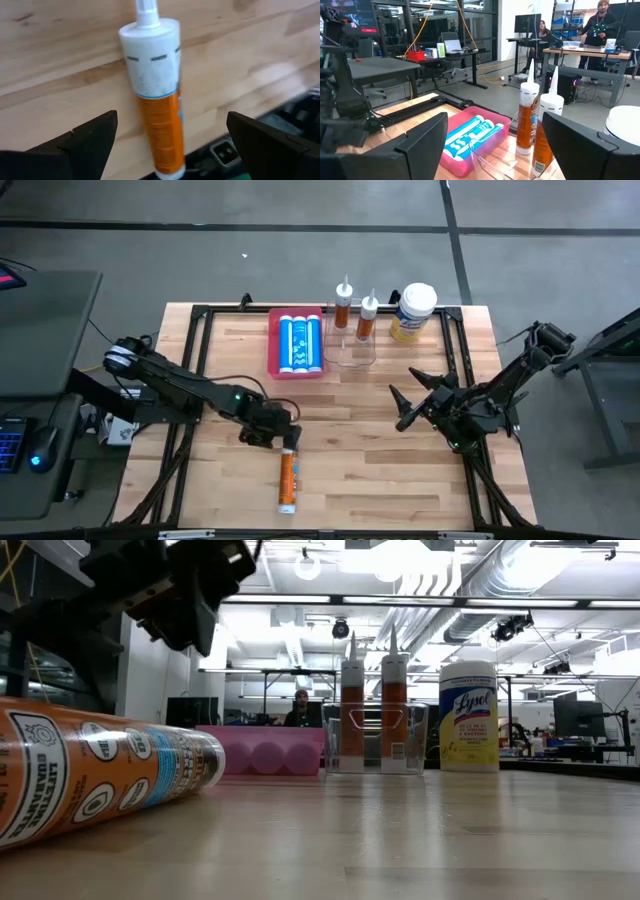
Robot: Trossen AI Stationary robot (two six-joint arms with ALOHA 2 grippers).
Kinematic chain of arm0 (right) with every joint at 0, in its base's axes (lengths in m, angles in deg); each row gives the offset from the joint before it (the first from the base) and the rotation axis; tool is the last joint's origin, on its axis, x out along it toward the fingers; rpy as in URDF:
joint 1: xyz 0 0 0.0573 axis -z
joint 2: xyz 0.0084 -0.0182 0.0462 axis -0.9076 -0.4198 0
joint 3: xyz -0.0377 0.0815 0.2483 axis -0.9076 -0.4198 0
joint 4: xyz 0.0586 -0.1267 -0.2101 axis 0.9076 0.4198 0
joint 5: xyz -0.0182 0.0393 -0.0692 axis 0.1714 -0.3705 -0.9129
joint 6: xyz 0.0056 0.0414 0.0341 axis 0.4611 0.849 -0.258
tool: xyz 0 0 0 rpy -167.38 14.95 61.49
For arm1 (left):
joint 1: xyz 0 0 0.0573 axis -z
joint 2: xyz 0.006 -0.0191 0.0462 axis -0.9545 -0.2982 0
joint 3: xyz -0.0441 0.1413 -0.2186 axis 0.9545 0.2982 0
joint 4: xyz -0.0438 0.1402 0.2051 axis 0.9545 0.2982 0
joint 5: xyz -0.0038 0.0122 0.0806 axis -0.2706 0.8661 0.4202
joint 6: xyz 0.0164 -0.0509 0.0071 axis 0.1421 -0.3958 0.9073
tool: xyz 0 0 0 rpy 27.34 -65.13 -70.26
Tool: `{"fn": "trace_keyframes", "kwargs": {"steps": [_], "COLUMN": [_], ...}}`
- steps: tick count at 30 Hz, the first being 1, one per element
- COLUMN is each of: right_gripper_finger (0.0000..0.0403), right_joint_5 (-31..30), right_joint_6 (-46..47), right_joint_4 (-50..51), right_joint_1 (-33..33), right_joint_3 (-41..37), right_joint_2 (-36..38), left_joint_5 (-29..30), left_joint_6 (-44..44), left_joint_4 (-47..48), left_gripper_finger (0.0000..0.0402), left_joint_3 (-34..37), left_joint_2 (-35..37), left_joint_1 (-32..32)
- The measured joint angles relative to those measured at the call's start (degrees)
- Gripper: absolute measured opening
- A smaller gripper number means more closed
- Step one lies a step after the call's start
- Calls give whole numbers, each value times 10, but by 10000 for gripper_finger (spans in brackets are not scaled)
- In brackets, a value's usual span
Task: Pick & place silicon tubes, Sealant and Lysol wipes
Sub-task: Put the orange sealant into the transparent bin
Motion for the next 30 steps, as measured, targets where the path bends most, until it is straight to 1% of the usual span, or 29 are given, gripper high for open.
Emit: {"fn": "trace_keyframes", "kwargs": {"steps": [5, 9, 14, 17, 22, 25, 30], "right_gripper_finger": [320, 320, 320, 320, 320, 320, 320], "right_joint_5": [1, 1, 1, 1, 1, 1, 1], "right_joint_6": [0, 0, 0, 0, 0, 0, 0], "right_joint_4": [2, 0, 0, 0, 2, 4, 6], "right_joint_1": [0, -6, -17, -24, -29, -29, -29], "right_joint_3": [0, 0, 0, 0, 0, 0, 0], "right_joint_2": [0, 0, 0, 0, 0, 0, 0], "left_joint_5": [9, 11, 11, -7, -34, -23, -21], "left_joint_6": [13, 27, 39, 47, 40, 18, -17], "left_joint_4": [56, 81, 81, 77, 76, 82, 71], "left_gripper_finger": [369, 369, 369, 369, 369, 369, 369], "left_joint_3": [-60, -97, -129, -138, -141, -139, -139], "left_joint_2": [-68, -116, -151, -175, -180, -180, -180], "left_joint_1": [10, 9, 9, 9, 15, 24, 48]}}
